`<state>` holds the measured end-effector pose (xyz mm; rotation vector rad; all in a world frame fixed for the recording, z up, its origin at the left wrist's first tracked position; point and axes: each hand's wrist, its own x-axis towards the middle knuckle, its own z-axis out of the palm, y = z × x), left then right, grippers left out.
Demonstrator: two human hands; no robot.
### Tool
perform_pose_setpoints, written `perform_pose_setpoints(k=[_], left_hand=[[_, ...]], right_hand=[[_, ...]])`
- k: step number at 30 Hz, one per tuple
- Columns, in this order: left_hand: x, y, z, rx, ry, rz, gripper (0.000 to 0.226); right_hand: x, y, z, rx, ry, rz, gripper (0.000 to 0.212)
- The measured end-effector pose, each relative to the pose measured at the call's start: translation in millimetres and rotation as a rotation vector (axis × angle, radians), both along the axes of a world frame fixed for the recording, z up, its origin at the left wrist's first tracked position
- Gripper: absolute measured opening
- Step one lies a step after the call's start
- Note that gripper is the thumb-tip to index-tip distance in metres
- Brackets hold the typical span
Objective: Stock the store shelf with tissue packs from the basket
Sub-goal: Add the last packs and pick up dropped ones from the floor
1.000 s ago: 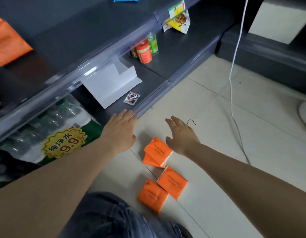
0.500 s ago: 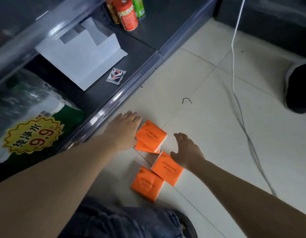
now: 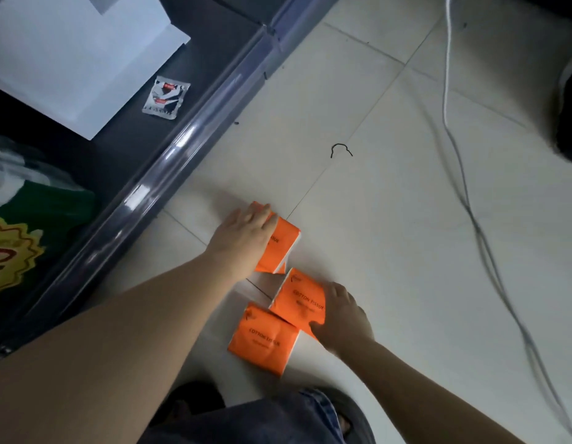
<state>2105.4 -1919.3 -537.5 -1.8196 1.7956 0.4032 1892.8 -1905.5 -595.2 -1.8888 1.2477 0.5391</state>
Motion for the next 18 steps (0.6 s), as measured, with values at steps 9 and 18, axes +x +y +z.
perform_pose_setpoints(k=[9, 18], left_hand=[[5, -19, -30, 0.063, -0.003, 0.032, 0.062], [15, -6, -27, 0.045, -0.102, 0.063, 0.056]], right_hand=[[4, 3, -19, -0.072, 0.032, -0.004, 0.060], [11, 5, -19, -0.077, 0.037, -0.038, 0.046]])
